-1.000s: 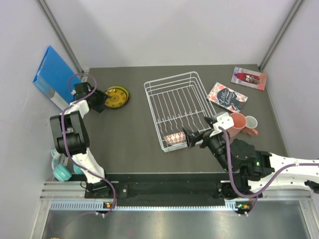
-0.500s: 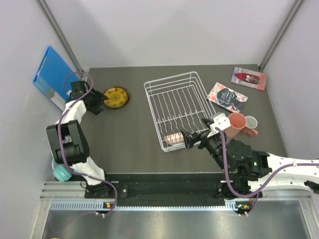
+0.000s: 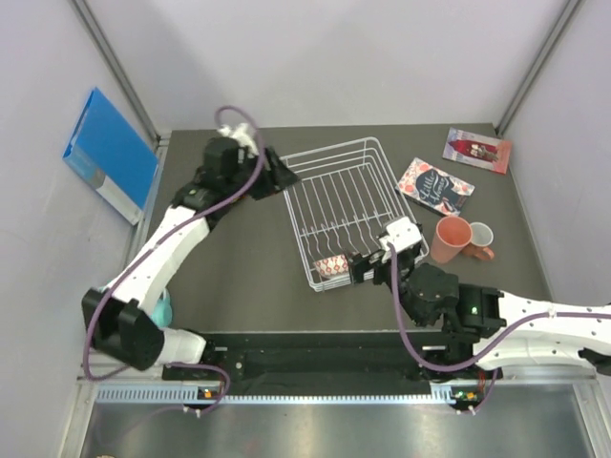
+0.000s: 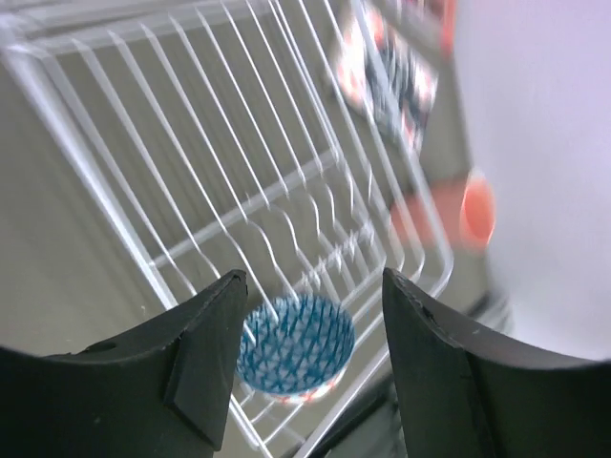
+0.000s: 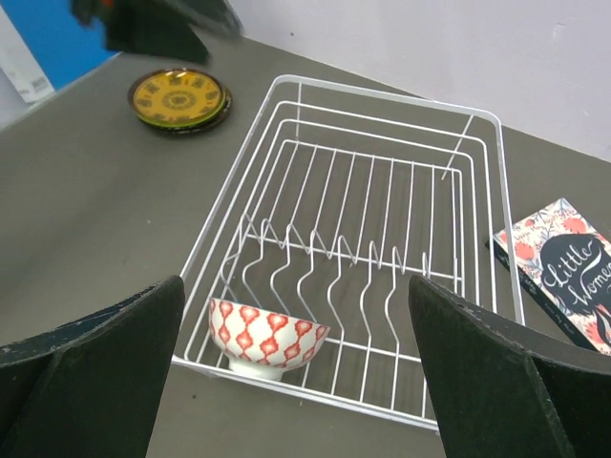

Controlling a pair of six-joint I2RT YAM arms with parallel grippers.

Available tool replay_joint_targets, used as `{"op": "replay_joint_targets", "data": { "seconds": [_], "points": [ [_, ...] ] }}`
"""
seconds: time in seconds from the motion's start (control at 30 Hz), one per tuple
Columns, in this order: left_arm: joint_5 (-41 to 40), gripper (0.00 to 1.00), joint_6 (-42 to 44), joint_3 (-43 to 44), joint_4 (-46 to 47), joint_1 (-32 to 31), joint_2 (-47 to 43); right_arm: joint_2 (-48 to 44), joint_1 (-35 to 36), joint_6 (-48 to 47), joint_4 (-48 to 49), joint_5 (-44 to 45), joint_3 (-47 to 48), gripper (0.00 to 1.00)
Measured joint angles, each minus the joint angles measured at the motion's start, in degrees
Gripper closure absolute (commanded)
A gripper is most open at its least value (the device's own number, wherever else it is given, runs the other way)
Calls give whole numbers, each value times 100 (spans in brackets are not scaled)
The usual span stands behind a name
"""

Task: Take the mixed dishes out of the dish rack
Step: Place the plate at the center of the board, then pick up the bowl from the dish rack.

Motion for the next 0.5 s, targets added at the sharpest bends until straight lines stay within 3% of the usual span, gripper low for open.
{"op": "replay_joint_targets", "data": {
  "seconds": [0.27, 0.5],
  "points": [
    [654, 40, 1700, 247, -918, -1845, 1025, -1213, -24, -22, -7, 157, 254, 0],
    [1163, 41, 2656, 26, -1169, -2308, 1008, -1460, -26, -179, 116, 339, 704, 0]
  ]
}}
